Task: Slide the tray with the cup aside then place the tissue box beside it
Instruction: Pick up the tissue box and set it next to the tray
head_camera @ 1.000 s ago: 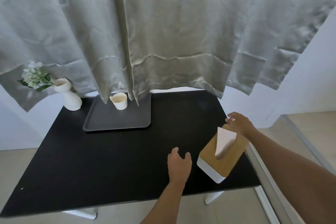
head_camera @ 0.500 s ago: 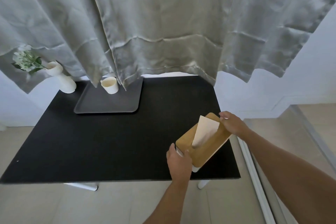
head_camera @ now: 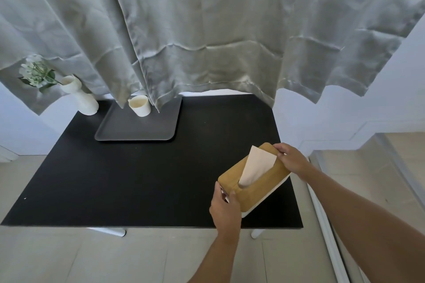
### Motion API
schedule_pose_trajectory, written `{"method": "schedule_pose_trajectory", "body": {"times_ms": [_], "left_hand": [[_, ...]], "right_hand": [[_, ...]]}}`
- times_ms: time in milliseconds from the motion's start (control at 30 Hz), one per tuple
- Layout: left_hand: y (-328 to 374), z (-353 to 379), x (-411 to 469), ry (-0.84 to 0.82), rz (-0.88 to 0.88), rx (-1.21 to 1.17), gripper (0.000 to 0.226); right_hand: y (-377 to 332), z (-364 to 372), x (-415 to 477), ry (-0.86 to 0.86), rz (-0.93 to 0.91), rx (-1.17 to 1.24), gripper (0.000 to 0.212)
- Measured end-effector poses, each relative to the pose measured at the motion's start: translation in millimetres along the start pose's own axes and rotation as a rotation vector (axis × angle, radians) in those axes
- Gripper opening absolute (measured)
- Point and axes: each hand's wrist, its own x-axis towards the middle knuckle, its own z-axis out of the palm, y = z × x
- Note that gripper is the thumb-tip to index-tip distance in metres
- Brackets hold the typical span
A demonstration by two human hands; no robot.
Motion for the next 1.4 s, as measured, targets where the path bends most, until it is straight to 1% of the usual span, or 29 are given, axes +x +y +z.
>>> {"method": "schedule_pose_trajectory", "body": {"times_ms": [300, 533, 633, 733, 833, 967, 1133, 1267, 1400], "left_hand": [[19, -22, 25, 0.013, -0.058, -0.043, 0.066], [50, -65, 62, -0.035, 0.032, -0.018, 0.066], [62, -84, 83, -0.057, 0.077, -0.025, 0.059], [72, -102, 108, -0.034, 0.092, -0.061, 0.044], [84, -122, 138, -0.046, 0.111, -0.052, 0.041], [95, -145, 180, -0.088, 0.174, -0.014, 0.032], [113, -164, 227, -0.18, 0.23, 0.016, 0.038], [127, -162, 251, -0.212, 0.27, 0.032, 0.049], [137, -150, 276, -0.225, 0.292, 0.029, 0.05]], "right_hand": [[-18, 6, -6, 0.023, 0.031, 0.099, 0.039], [-52, 12, -4, 0.06, 0.024, 0.165, 0.039], [-73, 17, 1, 0.109, 0.028, 0.202, 0.037], [-95, 23, 9, 0.142, 0.024, 0.24, 0.037], [-118, 32, 18, 0.146, 0.029, 0.26, 0.038], [-146, 44, 29, 0.126, 0.034, 0.272, 0.04], [-171, 56, 47, 0.168, 0.014, 0.307, 0.039], [-180, 59, 62, 0.216, 0.035, 0.32, 0.04], [-182, 56, 83, 0.257, 0.035, 0.329, 0.04]]}}
